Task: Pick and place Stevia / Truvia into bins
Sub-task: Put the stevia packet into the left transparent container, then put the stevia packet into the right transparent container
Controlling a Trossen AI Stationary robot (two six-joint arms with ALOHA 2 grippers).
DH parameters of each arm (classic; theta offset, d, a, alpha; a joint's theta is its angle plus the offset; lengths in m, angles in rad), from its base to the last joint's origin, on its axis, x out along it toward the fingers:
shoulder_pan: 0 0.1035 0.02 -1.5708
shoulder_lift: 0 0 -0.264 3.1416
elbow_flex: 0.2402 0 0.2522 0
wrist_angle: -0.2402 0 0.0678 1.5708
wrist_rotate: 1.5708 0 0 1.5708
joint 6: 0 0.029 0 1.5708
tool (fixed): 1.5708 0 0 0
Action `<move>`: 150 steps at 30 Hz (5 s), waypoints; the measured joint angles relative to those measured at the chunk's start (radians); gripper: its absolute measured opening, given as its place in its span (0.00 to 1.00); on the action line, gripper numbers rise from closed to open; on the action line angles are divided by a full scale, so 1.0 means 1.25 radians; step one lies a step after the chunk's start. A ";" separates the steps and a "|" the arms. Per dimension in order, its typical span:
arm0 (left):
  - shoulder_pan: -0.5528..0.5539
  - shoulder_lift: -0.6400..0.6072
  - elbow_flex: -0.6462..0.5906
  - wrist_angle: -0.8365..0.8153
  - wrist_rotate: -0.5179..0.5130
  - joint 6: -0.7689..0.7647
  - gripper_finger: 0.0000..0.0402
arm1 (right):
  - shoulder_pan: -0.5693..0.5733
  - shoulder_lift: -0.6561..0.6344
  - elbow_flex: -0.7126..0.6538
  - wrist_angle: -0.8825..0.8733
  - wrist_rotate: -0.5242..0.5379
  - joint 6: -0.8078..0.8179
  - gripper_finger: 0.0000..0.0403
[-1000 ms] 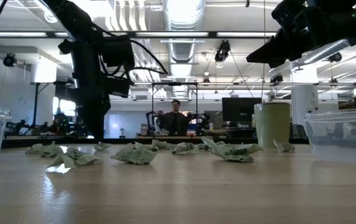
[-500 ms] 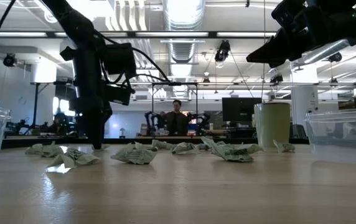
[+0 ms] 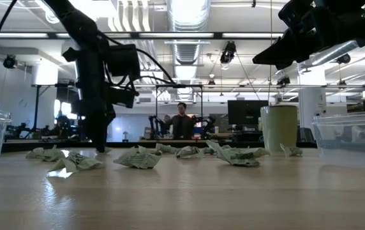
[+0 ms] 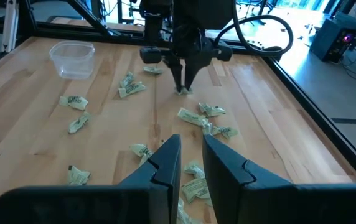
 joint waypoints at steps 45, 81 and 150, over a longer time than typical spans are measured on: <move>-0.487 -0.346 -0.014 -0.053 0.154 -0.448 0.00 | 0.000 0.000 0.000 0.035 0.000 0.008 0.14; -0.618 -0.218 -0.008 -0.057 0.154 -0.659 0.22 | 0.000 0.000 0.001 0.072 -0.002 -0.003 0.14; -0.596 -0.406 -0.036 -0.054 -0.624 -0.199 0.22 | 0.005 0.266 0.055 -0.381 0.053 0.052 0.27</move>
